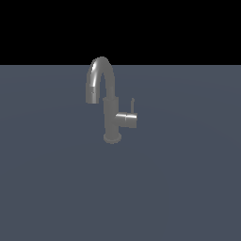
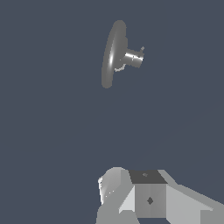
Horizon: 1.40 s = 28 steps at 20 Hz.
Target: Turn on the faucet by rotating a designated handle.
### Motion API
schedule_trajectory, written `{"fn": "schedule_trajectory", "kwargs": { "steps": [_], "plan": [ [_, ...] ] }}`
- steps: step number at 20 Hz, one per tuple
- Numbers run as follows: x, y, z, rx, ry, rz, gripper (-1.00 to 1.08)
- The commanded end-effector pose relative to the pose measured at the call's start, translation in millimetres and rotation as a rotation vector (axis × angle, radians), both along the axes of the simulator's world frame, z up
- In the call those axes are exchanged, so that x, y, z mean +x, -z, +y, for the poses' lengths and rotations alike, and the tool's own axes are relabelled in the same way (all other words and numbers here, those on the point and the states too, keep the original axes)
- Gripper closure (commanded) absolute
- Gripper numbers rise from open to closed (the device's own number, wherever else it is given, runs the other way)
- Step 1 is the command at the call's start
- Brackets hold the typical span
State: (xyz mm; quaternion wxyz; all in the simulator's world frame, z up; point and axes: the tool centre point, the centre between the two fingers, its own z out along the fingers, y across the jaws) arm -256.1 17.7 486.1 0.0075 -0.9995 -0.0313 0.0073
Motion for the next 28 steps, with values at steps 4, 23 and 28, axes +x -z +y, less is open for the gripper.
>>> {"fn": "schedule_trajectory", "kwargs": {
  "steps": [4, 23, 28],
  "plan": [
    [1.2, 0.2, 0.1, 0.003, 0.004, 0.003, 1.08],
    [69.3, 14.9, -1.0, 0.184, 0.204, 0.164, 1.08],
    [99.0, 25.3, -4.8, 0.266, 0.294, 0.236, 1.08]
  ]
}}
